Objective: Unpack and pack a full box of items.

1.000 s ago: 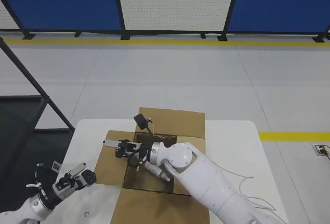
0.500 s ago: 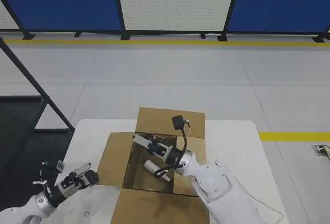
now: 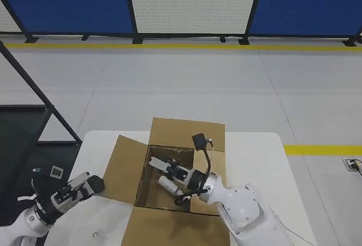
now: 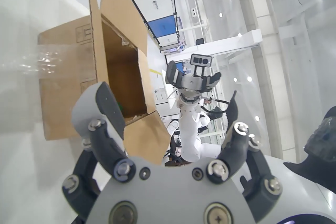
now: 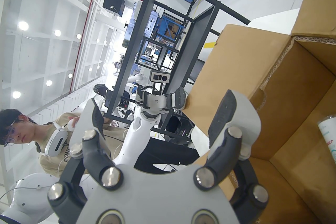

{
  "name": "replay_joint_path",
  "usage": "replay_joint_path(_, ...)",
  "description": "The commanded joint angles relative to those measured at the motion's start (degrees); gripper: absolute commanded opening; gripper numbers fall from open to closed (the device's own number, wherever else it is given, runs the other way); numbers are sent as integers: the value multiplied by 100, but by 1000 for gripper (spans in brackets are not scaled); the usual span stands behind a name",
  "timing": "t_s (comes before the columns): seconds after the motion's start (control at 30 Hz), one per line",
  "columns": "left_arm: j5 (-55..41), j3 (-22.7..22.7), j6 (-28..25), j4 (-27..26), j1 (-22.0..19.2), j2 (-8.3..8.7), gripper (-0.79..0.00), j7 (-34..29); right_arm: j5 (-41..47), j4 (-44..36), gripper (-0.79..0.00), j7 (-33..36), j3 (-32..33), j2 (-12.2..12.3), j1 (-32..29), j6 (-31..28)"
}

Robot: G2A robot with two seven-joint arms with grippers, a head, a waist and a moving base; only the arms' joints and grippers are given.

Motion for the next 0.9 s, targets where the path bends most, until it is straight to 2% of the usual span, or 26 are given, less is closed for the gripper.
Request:
replay_joint_path(0.0, -60, -90, 36, -193, 33, 6, 0, -30, 0, 0, 0, 0, 0, 0, 0, 0)
replay_joint_path(0.17, -94, -260, 182, -618, 49, 29, 0, -160, -82, -308, 0, -175, 152, 45, -306, -305)
replay_joint_path(0.4, 46, -102, 520, -969, -263, 57, 0, -326, -580, -1507, 0, -345, 1143, 266, -1343, -566)
replay_joint_path(0.63, 704, 797, 972, -1009, -1007, 56, 0, -458, -579, -2574, 0, -277, 2254, 446, -2474, -545)
replay_joint_path(0.87, 1431, 2214, 1393, -863, -1955, -51, 0, -489, -364, -3097, 0, -333, 3072, 548, -3452, -876)
